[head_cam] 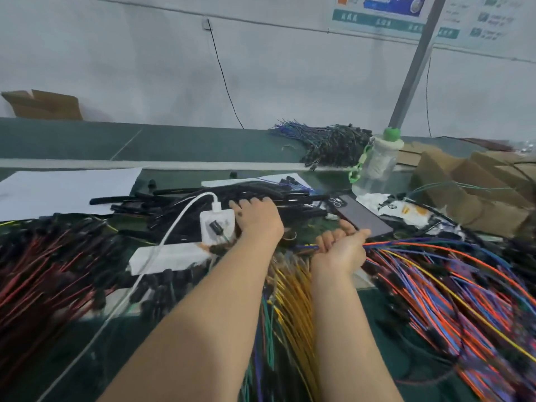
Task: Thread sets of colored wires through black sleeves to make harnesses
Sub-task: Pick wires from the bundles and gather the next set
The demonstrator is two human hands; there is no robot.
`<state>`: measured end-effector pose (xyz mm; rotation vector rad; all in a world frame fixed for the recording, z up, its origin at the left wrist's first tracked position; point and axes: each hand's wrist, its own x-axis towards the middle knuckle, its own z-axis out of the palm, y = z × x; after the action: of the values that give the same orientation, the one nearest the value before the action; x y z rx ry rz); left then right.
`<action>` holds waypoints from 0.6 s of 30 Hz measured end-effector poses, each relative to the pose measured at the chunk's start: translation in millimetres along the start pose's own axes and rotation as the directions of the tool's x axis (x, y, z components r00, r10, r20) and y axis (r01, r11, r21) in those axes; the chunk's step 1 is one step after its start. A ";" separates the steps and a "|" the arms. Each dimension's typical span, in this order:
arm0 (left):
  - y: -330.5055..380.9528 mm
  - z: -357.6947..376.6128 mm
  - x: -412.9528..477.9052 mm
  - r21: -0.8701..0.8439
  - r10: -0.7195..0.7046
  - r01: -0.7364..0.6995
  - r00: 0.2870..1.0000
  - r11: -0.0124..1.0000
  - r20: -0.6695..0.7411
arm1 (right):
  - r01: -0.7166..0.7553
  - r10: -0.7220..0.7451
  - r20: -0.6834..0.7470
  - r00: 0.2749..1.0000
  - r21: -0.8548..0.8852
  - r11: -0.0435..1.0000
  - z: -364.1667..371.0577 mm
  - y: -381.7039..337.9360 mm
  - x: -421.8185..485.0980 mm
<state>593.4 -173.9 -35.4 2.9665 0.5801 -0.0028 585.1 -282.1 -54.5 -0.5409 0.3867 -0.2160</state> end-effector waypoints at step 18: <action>-27.0 -141.0 -161.5 -0.221 0.388 -0.535 0.789 0.816 -0.476 | -0.056 0.072 0.388 0.919 -0.051 0.997 0.2 -66.1 -124.4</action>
<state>430.6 -193.3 105.5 2.6691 -0.1478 0.7114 466.0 -300.1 18.5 -0.5942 0.0191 -0.0337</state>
